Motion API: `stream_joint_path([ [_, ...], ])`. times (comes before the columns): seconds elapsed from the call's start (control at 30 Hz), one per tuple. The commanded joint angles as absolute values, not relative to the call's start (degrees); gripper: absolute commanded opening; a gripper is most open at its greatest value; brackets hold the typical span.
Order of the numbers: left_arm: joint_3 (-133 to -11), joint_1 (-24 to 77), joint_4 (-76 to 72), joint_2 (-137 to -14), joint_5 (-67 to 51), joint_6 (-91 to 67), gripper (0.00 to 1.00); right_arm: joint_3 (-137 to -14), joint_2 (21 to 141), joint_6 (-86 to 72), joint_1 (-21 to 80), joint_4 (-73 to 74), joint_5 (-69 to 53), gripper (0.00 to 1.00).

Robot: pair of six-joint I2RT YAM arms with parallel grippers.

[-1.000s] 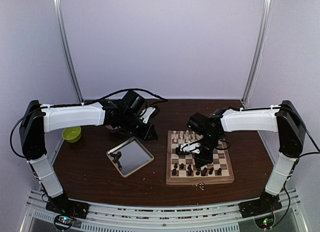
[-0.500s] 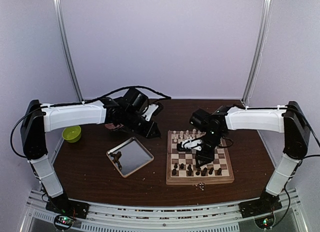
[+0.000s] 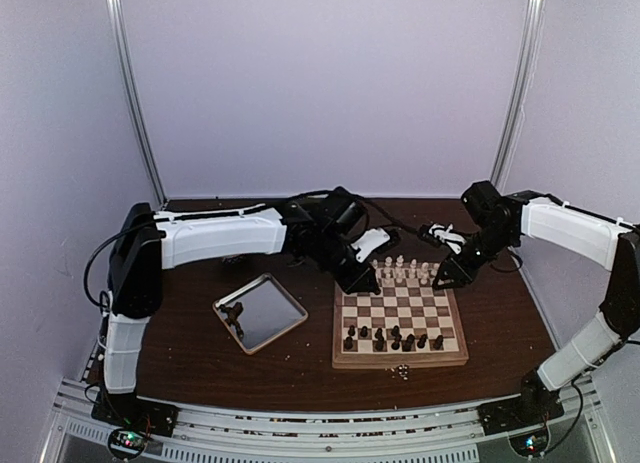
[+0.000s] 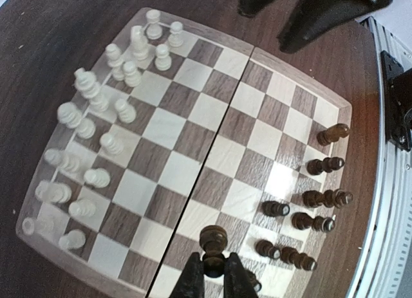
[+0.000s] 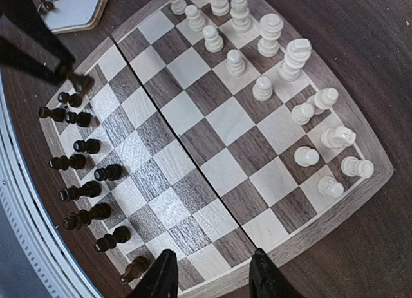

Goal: Set up the chess pieces on the board
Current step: Place the pawn on the chessboard.

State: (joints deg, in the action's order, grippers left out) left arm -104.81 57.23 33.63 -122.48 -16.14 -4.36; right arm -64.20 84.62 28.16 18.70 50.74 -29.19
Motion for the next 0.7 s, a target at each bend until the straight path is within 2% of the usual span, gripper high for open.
stream_joint_path([
  [0.0,-114.7,59.2,40.2,-129.1,-14.7,2.1,0.12,-63.8,82.0,26.0,15.5,48.0,-32.2,0.4],
  [0.2,-126.7,60.7,46.7,-137.8,-12.7,4.7,0.12,-63.7,82.3,26.3,15.3,48.1,-32.4,0.4],
  [0.47,-128.4,61.1,47.4,-141.3,-13.1,5.1,0.15,-63.9,83.0,26.4,15.3,48.1,-32.7,0.4],
  [0.53,-128.4,61.1,47.4,-141.7,-13.3,5.1,0.18,-63.8,83.0,26.3,15.3,48.1,-32.6,0.41],
  [0.67,-128.9,61.1,47.4,-141.5,-13.4,4.5,0.3,-64.3,82.9,26.4,15.3,48.1,-31.8,0.41],
])
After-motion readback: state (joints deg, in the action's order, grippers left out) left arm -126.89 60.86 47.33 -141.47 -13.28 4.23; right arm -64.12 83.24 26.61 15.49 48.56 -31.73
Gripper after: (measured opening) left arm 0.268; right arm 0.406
